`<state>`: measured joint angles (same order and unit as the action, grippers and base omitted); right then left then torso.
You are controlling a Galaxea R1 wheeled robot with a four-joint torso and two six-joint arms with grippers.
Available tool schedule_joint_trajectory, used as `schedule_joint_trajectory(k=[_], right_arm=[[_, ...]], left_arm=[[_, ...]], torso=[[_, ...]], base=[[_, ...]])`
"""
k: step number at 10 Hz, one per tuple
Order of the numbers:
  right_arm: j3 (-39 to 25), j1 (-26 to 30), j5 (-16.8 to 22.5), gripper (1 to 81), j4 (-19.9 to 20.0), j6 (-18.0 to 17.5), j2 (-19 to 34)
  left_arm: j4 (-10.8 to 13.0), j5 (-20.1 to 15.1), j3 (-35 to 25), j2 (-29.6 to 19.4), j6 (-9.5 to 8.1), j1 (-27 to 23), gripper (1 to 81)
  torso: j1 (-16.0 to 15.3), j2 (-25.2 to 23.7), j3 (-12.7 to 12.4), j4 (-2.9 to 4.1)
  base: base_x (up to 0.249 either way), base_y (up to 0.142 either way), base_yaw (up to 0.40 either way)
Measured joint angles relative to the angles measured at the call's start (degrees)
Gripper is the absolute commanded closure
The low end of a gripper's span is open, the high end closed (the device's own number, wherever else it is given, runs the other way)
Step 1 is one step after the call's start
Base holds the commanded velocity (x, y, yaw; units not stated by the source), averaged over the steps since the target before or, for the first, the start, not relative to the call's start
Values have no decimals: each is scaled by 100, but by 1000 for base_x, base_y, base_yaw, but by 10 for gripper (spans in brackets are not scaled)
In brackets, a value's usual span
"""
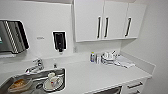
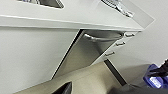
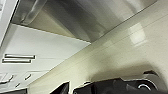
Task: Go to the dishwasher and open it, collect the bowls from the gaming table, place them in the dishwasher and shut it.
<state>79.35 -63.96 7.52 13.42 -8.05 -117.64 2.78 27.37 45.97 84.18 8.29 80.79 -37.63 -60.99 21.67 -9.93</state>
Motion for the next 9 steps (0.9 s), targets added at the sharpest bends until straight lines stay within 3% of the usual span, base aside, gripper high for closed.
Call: schedule_joint_trajectory(k=[2, 6, 9], right_arm=[[-41, 10, 28, 10, 187, -5, -16], [-151, 410, 118, 10, 1370, -11, 193], [-168, 455, 116, 10, 2249, -13, 330]], left_arm=[[2, -26, -55, -154, -59, -69, 10], [0, -130, -422, -162, -105, -690, 10], [-17, -354, -430, -39, -206, -774, 10]], torso=[[-273, -441, 0, 0], [-804, -1296, 0, 0], [-1187, -1917, 15, 0]], base=[[0, 0, 0], [0, 0, 0], [0, 0, 0]])
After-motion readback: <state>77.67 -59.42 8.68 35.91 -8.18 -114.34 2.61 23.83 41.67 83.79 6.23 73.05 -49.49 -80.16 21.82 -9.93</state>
